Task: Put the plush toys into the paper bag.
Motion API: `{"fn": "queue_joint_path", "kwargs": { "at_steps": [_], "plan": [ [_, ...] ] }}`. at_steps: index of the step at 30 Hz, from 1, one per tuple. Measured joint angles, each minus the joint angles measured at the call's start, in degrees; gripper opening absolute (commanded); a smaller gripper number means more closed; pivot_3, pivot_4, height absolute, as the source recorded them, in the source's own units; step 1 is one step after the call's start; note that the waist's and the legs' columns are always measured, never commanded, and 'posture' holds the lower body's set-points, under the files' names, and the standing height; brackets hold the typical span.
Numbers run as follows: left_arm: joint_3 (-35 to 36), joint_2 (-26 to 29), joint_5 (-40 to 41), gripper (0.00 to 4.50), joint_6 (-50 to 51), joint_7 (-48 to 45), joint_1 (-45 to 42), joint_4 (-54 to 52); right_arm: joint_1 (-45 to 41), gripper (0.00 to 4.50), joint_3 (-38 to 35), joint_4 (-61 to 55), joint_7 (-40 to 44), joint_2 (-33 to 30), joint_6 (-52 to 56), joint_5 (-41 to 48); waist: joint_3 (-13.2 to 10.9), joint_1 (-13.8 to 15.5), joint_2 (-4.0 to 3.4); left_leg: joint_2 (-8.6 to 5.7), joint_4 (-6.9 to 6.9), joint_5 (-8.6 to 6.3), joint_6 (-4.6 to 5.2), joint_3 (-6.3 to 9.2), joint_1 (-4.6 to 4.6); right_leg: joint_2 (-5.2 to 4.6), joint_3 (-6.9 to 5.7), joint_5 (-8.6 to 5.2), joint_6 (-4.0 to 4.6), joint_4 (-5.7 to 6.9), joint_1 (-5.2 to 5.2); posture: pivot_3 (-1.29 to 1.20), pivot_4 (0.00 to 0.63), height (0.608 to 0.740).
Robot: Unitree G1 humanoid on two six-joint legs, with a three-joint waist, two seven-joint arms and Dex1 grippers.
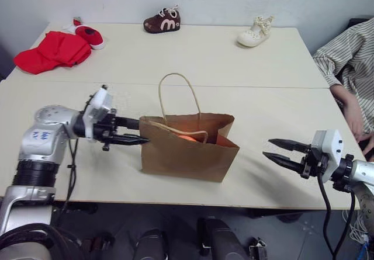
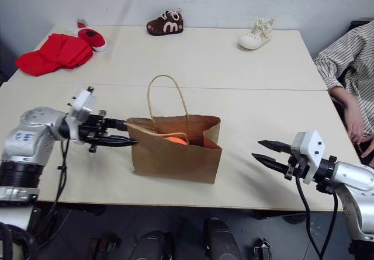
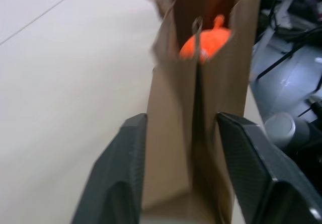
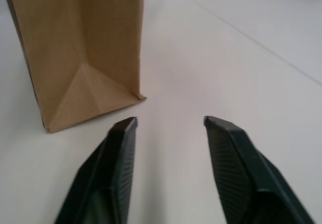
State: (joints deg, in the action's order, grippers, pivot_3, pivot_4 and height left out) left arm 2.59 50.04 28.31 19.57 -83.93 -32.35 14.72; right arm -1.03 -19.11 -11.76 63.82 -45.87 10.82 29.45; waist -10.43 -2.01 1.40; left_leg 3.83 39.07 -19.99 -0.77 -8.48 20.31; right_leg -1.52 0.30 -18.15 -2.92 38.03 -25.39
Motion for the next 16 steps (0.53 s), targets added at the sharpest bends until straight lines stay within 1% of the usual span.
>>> {"fn": "queue_joint_path", "kwargs": {
  "at_steps": [1, 4, 5, 8, 11, 13, 16],
  "plan": [
    [1.5, 1.0, -0.1, 3.5, -0.3, 0.6, 1.6, -0.3, -0.9, 3.36, -0.3, 1.1, 0.3, -0.6, -0.3, 0.0, 0.0, 0.1, 0.0, 0.0, 0.0, -0.01, 0.02, 0.0, 0.0, -0.01, -0.01, 0.0, 0.0, -0.02, 0.0, 0.0, 0.15, 0.74],
    [7.6, 2.9, -0.5, 4.47, -3.2, 3.7, 7.3, -0.6, -2.6, 4.48, -1.3, 3.5, 2.4, -2.7, -1.0, 0.0, 0.0, 0.3, 0.0, 0.01, 0.0, -0.04, 0.07, 0.01, 0.01, -0.05, -0.03, 0.0, 0.0, -0.03, 0.0, 0.0, 0.15, 0.74],
    [9.2, 3.4, -0.6, 4.49, -3.9, 4.4, 9.0, -0.7, -2.7, 4.5, -1.3, 3.9, 3.3, -3.3, -1.3, 0.0, 0.0, 0.5, 0.0, 0.0, 0.0, -0.05, 0.09, 0.02, 0.01, -0.08, -0.05, 0.0, 0.0, -0.03, 0.0, 0.0, 0.15, 0.74],
    [15.8, 5.0, -1.1, 4.49, -6.6, 6.7, 18.2, -2.6, -3.6, 4.5, -1.2, 5.9, 6.9, -5.9, -2.4, 0.0, 0.0, 0.4, -0.01, -0.02, 0.0, -0.11, 0.2, -0.05, 0.01, -0.16, -0.03, 0.0, 0.0, -0.07, 0.0, 0.0, 0.15, 0.74],
    [21.1, 5.0, -2.0, 4.49, -9.3, 9.6, 26.2, -4.3, -7.7, 4.5, -1.0, 9.3, 9.3, -7.9, -3.3, -0.1, 0.0, 0.2, 0.0, -0.02, 0.02, -0.13, 0.23, -0.08, 0.0, -0.19, -0.03, 0.01, -0.02, -0.06, 0.01, 0.0, 0.15, 0.74],
    [23.2, 4.2, -2.1, 4.49, -10.5, 11.7, 29.7, -7.1, -10.4, 4.5, -0.9, 11.3, 10.5, -8.9, -3.9, -0.5, 0.0, 0.2, 0.0, -0.01, 0.02, -0.13, 0.22, -0.08, -0.01, -0.2, -0.04, 0.01, -0.02, -0.05, 0.01, 0.0, 0.15, 0.74],
    [24.6, 3.1, -2.1, 4.49, -10.9, 14.1, 32.0, -10.2, -12.5, 4.5, 0.9, 12.9, 11.3, -9.0, -5.4, -1.4, 0.0, 0.6, 0.0, -0.03, 0.02, -0.13, 0.22, -0.03, 0.0, -0.21, -0.1, 0.01, -0.02, -0.07, 0.03, 0.0, 0.15, 0.74]
  ]
}}
